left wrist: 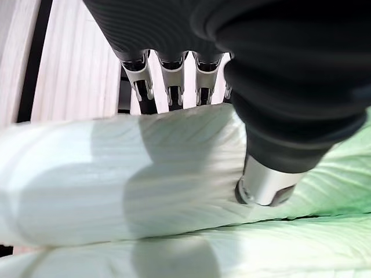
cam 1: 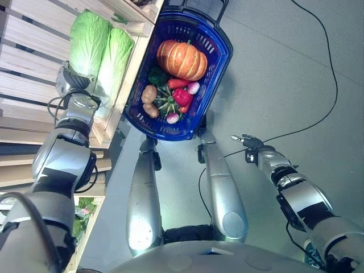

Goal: Pick up fruits and vegetables into the basket

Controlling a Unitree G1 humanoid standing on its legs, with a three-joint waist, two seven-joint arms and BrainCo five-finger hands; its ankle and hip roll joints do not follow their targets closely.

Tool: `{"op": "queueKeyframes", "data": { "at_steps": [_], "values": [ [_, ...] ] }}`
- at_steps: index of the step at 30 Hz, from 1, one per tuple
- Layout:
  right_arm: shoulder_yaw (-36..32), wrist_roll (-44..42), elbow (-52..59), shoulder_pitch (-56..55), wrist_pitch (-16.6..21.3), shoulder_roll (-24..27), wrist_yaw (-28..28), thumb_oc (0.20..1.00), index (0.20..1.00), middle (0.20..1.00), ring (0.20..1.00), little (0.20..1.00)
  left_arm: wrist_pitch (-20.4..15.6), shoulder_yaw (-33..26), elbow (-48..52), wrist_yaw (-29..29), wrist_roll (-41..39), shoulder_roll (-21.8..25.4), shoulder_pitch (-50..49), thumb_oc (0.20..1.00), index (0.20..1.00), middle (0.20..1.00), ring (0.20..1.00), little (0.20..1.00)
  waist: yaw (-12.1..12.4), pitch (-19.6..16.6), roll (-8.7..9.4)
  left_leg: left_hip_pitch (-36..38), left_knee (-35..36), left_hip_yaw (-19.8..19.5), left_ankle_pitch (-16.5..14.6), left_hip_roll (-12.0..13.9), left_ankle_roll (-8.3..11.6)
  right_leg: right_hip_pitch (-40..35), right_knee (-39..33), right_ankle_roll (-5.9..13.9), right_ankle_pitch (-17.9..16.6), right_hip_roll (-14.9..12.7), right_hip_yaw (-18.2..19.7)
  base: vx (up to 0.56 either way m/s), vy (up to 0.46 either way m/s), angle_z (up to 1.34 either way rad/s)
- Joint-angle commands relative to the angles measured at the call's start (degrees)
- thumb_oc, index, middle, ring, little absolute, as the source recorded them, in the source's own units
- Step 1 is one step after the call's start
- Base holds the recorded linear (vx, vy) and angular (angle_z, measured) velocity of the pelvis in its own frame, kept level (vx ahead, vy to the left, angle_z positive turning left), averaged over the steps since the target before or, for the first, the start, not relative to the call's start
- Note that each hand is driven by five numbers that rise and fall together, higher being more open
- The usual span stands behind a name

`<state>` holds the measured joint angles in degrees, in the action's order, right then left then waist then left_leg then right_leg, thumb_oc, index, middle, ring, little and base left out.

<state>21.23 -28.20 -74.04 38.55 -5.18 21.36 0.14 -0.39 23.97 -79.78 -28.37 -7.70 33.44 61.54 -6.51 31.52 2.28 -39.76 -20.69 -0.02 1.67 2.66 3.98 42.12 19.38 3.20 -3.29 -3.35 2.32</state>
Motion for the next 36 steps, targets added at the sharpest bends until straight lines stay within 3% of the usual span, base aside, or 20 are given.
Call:
{"op": "queueKeyframes", "data": {
  "at_steps": [1, 18, 19, 20, 21, 36],
  "values": [
    [2.0, -1.8, -0.3, -3.6, -0.3, 0.8, -0.5, 1.0, 1.0, 1.0, 1.0, 1.0, 2.5, -1.9, -3.4, 1.5, 1.8, -2.1, -4.0, 0.2, 0.2, 0.2, 0.2, 0.2, 0.6, -1.7, 1.16, -2.1, -1.2, 0.1, -1.6, -2.4, -0.29, 0.2, 4.4, -0.96, 5.5, 2.5, -3.1, 0.0, 0.0, 0.0],
    [2.3, -1.8, -0.6, -2.8, -0.5, 1.2, -0.2, 1.0, 1.0, 1.0, 1.0, 1.0, 2.0, -0.6, -3.6, 5.7, 2.1, -2.7, -4.2, 0.2, 0.2, 0.2, 0.2, 0.2, 0.6, -1.7, 1.19, -2.2, -0.3, 0.5, -1.1, -2.5, -0.19, 0.3, 3.5, -0.8, 4.9, 2.6, -3.3, 0.0, 0.0, 0.0],
    [2.3, -1.8, -0.6, -2.8, -0.6, 1.2, -0.2, 1.0, 1.0, 1.0, 1.0, 1.0, 1.5, -0.6, -3.6, 5.7, 2.3, -2.7, -4.2, 0.275, 0.275, 0.275, 0.275, 0.275, 0.6, -1.7, 1.2, -2.3, -0.4, 0.4, -1.1, -2.6, -0.2, 0.4, 3.6, -0.79, 4.9, 2.6, -3.3, 0.0, 0.0, 0.0],
    [2.3, -1.8, -0.7, -2.7, -0.6, 1.0, -0.3, 1.0, 1.0, 1.0, 1.0, 1.0, 1.3, -0.5, -3.6, 5.7, 2.9, -2.9, -4.1, 0.564, 0.564, 0.564, 0.564, 0.564, 0.6, -1.7, 1.21, -2.4, -0.4, 0.4, -1.1, -2.6, -0.18, 0.5, 3.6, -0.78, 4.9, 2.6, -3.3, 0.0, 0.0, 0.0],
    [2.3, -1.8, -0.7, -2.6, -0.6, 0.9, -0.3, 1.0, 1.0, 1.0, 1.0, 1.0, 1.3, -0.4, -3.6, 5.5, 3.8, -3.0, -3.9, 1.0, 1.0, 1.0, 1.0, 1.0, 0.6, -1.7, 1.23, -2.4, -0.4, 0.4, -1.1, -2.6, -0.17, 0.5, 3.6, -0.76, 4.9, 2.6, -3.3, 0.0, 0.0, 0.0],
    [2.8, -2.6, -0.8, -2.2, -0.6, 0.5, -0.5, 1.0, 1.0, 1.0, 1.0, 1.0, 3.1, 1.6, -3.6, 3.8, 9.2, -3.9, -3.7, 1.0, 1.0, 1.0, 1.0, 1.0, 0.8, -1.7, 1.92, -2.7, 0.0, 0.5, -1.0, -2.4, -0.11, 0.8, 3.3, -0.62, 4.6, 2.7, -3.4, 0.0, 0.0, 0.0]
  ]
}}
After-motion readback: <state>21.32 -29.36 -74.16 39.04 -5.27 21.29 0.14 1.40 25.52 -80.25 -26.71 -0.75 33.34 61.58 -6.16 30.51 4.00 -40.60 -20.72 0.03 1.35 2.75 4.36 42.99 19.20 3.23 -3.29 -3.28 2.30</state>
